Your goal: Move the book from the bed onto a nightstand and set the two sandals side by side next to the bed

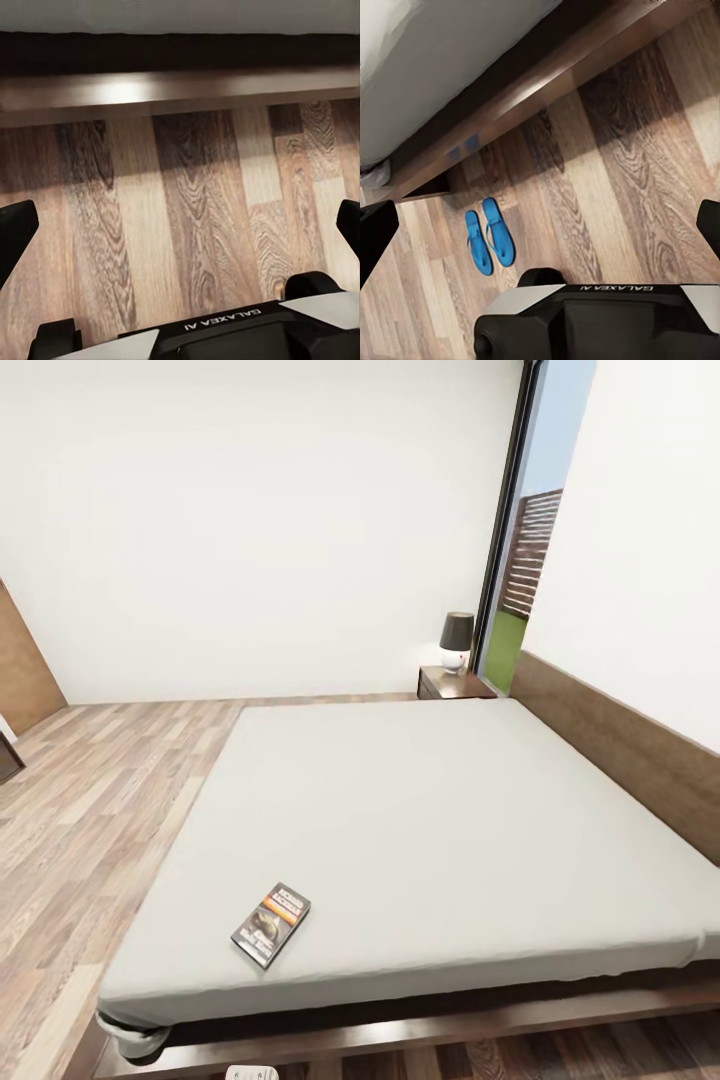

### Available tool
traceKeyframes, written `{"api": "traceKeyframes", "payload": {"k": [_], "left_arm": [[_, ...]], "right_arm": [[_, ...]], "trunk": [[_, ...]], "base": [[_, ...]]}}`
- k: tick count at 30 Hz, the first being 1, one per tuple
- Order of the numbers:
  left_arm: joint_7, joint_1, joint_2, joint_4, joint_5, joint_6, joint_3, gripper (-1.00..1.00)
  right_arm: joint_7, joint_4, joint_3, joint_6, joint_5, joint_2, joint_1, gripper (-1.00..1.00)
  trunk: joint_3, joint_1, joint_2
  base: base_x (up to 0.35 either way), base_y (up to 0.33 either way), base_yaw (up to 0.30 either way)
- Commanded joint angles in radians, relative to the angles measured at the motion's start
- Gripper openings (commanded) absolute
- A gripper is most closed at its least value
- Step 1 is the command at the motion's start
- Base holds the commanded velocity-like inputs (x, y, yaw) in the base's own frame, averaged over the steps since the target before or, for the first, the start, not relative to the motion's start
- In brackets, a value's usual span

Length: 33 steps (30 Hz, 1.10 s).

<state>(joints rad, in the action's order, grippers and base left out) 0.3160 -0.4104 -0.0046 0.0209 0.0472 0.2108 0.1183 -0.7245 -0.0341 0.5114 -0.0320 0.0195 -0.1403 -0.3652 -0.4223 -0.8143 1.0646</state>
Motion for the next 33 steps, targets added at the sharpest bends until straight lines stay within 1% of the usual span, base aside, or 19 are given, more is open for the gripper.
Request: {"api": "traceKeyframes", "payload": {"k": [1,16,24,33], "left_arm": [[0.003,-0.001,0.0,-0.001,0.005,0.002,0.008,1.0],[0.003,-0.001,0.0,-0.001,0.005,0.002,0.008,1.0],[0.003,-0.001,0.0,-0.001,0.005,0.002,0.008,1.0],[0.003,-0.001,0.0,-0.001,0.005,0.002,0.008,1.0]], "right_arm": [[-0.003,-0.003,0.004,-0.003,0.002,-0.001,-0.001,1.0],[-0.004,-0.003,0.004,-0.003,0.002,-0.001,-0.001,1.0],[-0.004,-0.003,0.004,-0.003,0.002,-0.001,-0.001,1.0],[-0.004,-0.004,0.004,-0.003,0.002,-0.001,-0.001,1.0]], "trunk": [[0.002,0.004,-0.007],[0.049,0.061,-0.112],[0.071,0.092,-0.168],[0.099,0.127,-0.231]], "base": [[0.0,0.0,0.0],[0.0,0.0,0.001],[0.0,0.0,0.161],[0.0,0.0,0.025]]}}
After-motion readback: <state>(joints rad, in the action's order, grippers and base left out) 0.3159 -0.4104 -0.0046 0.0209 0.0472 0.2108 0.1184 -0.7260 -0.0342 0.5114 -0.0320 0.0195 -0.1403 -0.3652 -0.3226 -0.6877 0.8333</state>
